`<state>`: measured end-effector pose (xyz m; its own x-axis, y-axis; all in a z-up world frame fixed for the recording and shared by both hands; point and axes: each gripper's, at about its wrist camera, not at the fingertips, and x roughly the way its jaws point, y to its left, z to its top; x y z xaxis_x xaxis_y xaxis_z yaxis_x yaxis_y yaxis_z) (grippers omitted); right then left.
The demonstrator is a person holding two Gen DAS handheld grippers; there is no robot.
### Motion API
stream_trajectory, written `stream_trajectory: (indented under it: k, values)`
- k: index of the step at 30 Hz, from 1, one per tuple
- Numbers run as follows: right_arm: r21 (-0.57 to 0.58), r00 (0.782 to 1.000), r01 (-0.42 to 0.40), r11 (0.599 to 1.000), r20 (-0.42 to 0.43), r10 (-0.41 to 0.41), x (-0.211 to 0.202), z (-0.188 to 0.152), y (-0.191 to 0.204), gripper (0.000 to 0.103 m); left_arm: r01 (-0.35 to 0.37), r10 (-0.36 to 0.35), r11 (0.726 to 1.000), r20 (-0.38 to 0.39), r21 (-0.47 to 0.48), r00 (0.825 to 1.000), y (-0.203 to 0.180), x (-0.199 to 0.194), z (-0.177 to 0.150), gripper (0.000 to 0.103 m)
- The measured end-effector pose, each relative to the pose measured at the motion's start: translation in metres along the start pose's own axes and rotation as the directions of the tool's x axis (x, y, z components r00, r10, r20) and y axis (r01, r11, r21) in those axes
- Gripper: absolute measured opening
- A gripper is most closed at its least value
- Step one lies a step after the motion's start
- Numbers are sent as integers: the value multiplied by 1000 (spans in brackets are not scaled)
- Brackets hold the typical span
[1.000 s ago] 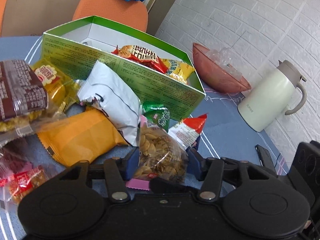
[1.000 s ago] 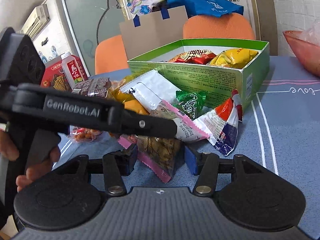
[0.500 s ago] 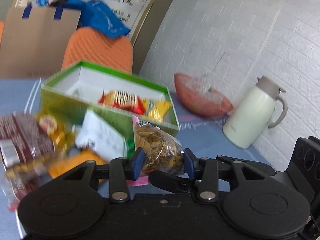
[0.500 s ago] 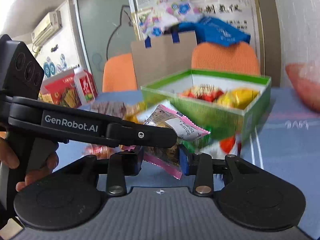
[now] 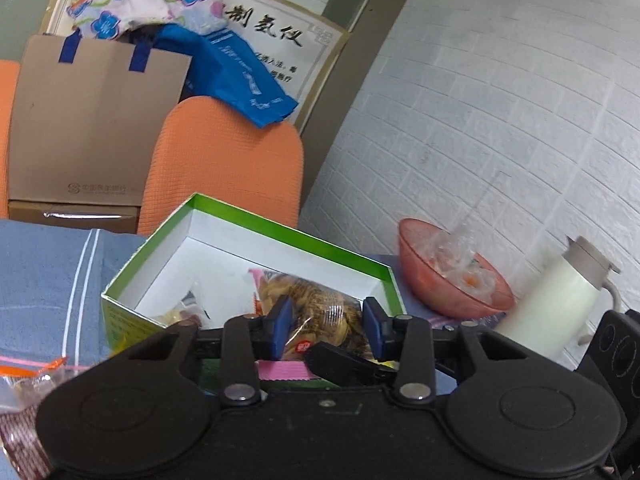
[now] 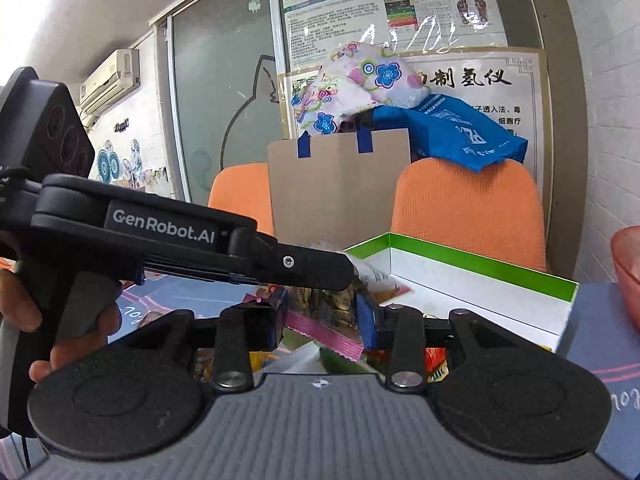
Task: Organize snacks
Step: 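Lower the nut bag into the green box and open both grippers, then move both grippers back toward the remaining snack pile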
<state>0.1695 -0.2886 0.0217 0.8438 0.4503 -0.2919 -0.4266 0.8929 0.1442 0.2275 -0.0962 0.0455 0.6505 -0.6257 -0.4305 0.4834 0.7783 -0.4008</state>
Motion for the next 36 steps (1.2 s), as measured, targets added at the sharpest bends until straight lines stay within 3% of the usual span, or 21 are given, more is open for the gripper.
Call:
stream_trajectory:
  k: [8, 10, 11, 13, 14, 19, 21, 24, 28, 33, 36]
  values:
    - [20, 999, 21, 1000, -51, -20, 37, -5, -7, 61, -53, 53, 998, -6, -23, 999, 23, 24, 0, 82]
    - [-1, 998, 36, 999, -48, -36, 44, -7, -6, 60, -90, 91, 996, 8, -15, 996, 23, 25, -1, 103]
    - [-28, 997, 63, 998, -45, -64, 48, -9, -3, 61, -121, 122, 992, 18, -16, 992, 22, 22, -2, 103]
    - [-81, 980, 188, 979, -43, -192, 55, -11, 2, 75, -163, 163, 987, 70, -11, 984, 20, 10, -5, 103]
    - [-94, 975, 215, 972, -35, -219, 52, -13, 2, 77, -166, 165, 986, 92, 2, 982, 20, 5, -6, 103]
    - [-40, 988, 150, 988, -39, -152, 27, -23, -3, 77, -153, 152, 988, 71, 3, 986, 22, 1, -4, 103]
    - [-33, 988, 133, 991, -74, -135, 25, -25, -1, 77, -160, 159, 987, 21, 1, 987, 22, 10, -5, 103]
    - [2, 976, 139, 990, -167, -137, 37, -27, -3, 70, -149, 148, 989, -56, -5, 987, 23, 24, -11, 103]
    - [30, 973, 125, 992, -199, -117, 39, -26, -7, 70, -167, 169, 985, -49, 44, 984, 18, 24, -18, 103]
    - [-96, 961, 38, 995, -271, -63, 35, -25, 5, 71, -101, 99, 995, -134, -14, 986, 21, 16, -37, 103]
    - [-124, 961, -20, 992, -276, -15, 23, -30, 9, 71, -92, 89, 996, -117, -20, 989, 21, 5, -59, 103]
